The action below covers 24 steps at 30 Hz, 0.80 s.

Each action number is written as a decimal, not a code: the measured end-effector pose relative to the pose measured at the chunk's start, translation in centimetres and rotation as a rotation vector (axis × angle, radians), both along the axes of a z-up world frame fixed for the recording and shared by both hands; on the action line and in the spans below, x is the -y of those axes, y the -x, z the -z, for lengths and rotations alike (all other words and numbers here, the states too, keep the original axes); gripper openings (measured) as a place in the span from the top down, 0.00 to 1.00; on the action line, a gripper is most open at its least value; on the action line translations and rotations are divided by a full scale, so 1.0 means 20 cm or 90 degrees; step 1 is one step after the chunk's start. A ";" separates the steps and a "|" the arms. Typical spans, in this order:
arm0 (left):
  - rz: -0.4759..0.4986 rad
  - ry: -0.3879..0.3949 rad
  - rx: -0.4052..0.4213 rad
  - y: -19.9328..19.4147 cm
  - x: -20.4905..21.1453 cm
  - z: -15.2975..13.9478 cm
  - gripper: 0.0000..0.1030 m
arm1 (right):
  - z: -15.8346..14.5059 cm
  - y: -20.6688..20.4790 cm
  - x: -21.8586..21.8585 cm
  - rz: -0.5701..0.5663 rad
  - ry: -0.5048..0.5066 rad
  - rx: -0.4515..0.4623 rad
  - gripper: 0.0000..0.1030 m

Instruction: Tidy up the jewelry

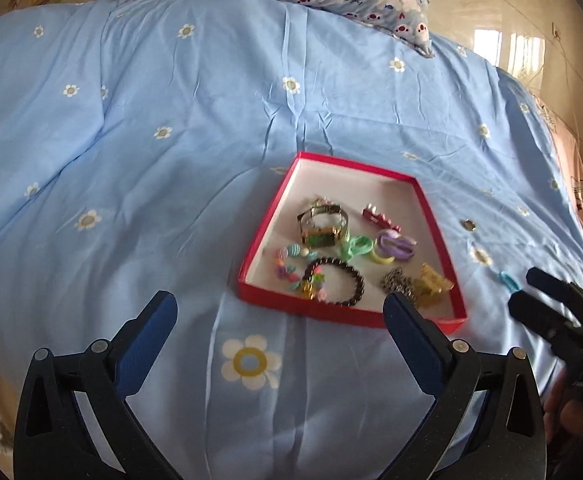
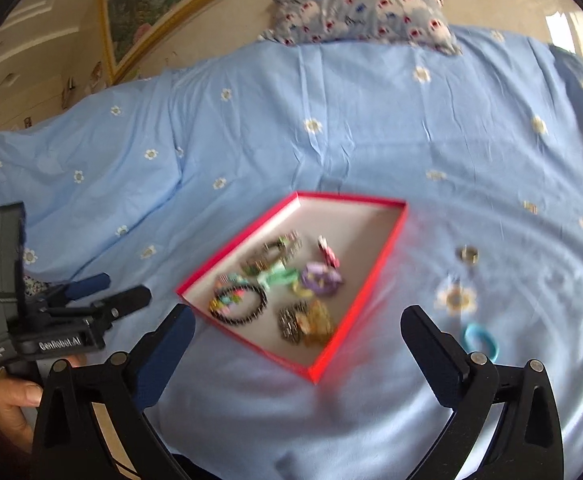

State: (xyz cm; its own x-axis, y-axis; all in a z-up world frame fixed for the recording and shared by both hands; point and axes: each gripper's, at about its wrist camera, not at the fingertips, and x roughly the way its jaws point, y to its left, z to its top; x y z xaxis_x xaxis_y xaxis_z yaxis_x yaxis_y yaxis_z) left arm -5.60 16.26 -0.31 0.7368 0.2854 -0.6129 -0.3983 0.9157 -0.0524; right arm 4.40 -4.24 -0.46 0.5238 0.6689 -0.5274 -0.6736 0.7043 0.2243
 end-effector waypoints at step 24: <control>-0.004 -0.077 -0.061 0.01 0.12 0.09 0.00 | 0.13 0.03 0.03 0.010 0.025 0.011 0.00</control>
